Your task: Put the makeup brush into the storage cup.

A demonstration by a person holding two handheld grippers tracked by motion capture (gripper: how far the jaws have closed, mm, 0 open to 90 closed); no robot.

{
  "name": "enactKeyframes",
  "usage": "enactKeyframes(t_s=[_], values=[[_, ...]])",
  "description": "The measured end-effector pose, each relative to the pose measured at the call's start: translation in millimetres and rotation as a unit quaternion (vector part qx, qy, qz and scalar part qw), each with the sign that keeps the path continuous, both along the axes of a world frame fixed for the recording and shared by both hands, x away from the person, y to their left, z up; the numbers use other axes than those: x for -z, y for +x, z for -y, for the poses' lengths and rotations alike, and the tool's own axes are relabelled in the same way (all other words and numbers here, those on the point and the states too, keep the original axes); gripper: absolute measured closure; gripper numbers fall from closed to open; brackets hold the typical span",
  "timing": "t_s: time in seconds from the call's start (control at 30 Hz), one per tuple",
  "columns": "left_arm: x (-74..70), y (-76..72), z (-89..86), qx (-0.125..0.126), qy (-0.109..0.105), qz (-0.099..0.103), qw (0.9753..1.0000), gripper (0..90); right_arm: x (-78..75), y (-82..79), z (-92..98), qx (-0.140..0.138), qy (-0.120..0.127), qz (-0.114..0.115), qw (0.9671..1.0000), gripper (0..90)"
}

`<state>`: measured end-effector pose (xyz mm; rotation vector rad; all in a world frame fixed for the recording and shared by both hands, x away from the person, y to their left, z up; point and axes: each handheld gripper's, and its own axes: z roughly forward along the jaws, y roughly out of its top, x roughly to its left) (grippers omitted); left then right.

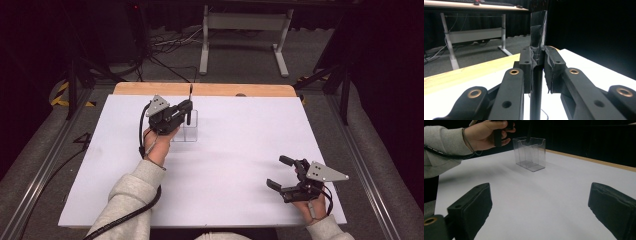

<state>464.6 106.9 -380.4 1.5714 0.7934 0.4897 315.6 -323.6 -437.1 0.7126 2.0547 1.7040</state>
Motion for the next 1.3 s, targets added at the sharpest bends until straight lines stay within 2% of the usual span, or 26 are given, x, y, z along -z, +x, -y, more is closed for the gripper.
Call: enactKeyframes(t_s=[0.1, 0.23, 0.33, 0.43, 0.6, 1.03, 1.3], values=[[3.7, 0.8, -0.5, -0.005, 0.004, 0.006, 1.0000, 77.5, 0.2, 0.1, -0.3, 0.000, 0.000, -0.001, 1.0000, 5.5], [9.7, 1.8, -0.5, -0.009, 0.005, 0.003, 0.9999, 77.6, -0.2, -0.2, 0.0, -0.001, 0.001, 0.000, 1.0000, 5.5], [14.1, 2.4, -0.2, -0.012, 0.015, 0.009, 0.9998, 77.5, -0.2, -0.2, 0.1, -0.002, 0.002, 0.002, 1.0000, 5.6], [16.7, 2.9, 0.6, -0.014, 0.011, 0.008, 0.9998, 77.4, -0.3, -0.3, 0.2, -0.003, 0.002, 0.002, 1.0000, 5.6], [21.7, 3.2, 1.9, -0.014, 0.016, 0.007, 0.9997, 77.4, -0.2, -0.4, 0.3, -0.003, 0.002, 0.000, 1.0000, 5.5], [29.6, 0.5, 2.5, -0.017, 0.042, 0.000, 0.9990, 77.3, -0.1, -0.2, 0.0, -0.003, 0.001, 0.000, 1.0000, 5.5], [30.8, -1.5, 0.4, -0.016, 0.043, -0.004, 0.9989, 77.1, -0.3, -0.1, -0.3, -0.004, 0.001, 0.001, 1.0000, 5.5]])
